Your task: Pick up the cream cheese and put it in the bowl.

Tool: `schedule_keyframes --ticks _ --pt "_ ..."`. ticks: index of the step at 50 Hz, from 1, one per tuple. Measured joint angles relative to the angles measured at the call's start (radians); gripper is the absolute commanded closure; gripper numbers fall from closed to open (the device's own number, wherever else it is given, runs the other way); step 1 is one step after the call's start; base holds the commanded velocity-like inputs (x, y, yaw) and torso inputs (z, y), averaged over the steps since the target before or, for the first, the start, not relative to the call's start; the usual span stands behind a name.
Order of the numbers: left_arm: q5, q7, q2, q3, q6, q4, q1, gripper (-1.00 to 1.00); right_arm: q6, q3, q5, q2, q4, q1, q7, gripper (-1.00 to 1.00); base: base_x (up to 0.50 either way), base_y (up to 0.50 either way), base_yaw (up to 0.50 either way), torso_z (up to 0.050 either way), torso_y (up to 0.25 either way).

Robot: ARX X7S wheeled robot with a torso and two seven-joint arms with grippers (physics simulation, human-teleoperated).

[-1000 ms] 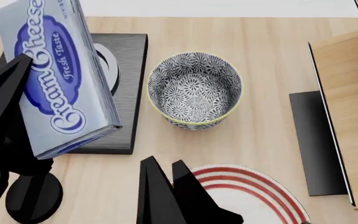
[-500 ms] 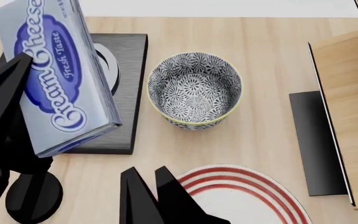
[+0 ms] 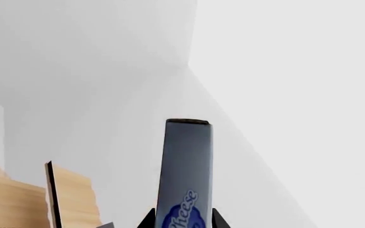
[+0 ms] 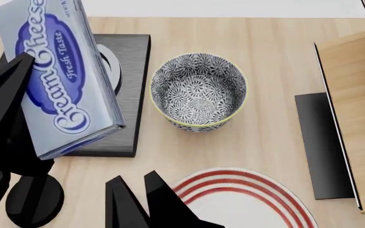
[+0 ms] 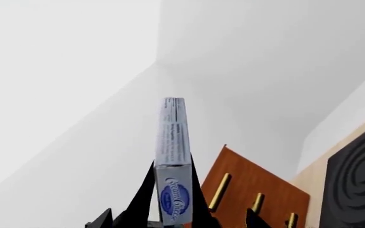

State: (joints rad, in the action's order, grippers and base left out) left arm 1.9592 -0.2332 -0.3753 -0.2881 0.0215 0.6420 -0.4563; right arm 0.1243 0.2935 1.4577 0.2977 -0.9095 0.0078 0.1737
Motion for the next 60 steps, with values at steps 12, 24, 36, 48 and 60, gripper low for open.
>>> schedule_keyframes --ticks 12,24,36,48,60 --pt "-0.006 -0.015 0.000 -0.003 -0.005 0.001 -0.012 1.00 0.002 0.009 -0.001 0.002 -0.031 0.012 0.021 -1.00 0.00 0.00 0.00 0.000 0.001" --pt "-0.011 -0.021 0.000 -0.006 -0.009 0.000 -0.017 1.00 0.002 0.016 0.001 0.003 -0.069 0.035 0.055 -1.00 0.00 0.00 0.00 0.001 0.001" --pt "-0.021 -0.023 -0.001 -0.011 -0.009 0.001 -0.016 1.00 0.005 0.027 0.003 0.000 -0.099 0.072 0.099 -1.00 0.00 0.00 0.00 0.000 0.000" --pt "-0.023 -0.013 -0.004 -0.012 -0.009 0.007 -0.010 1.00 0.002 0.032 0.006 0.000 -0.056 0.102 0.093 -1.00 0.00 0.00 0.00 0.000 0.001" --pt "-0.024 -0.003 -0.007 -0.014 -0.009 0.010 -0.005 1.00 -0.001 0.036 0.004 -0.001 -0.007 0.120 0.075 -1.00 0.00 0.00 0.00 0.000 0.000"
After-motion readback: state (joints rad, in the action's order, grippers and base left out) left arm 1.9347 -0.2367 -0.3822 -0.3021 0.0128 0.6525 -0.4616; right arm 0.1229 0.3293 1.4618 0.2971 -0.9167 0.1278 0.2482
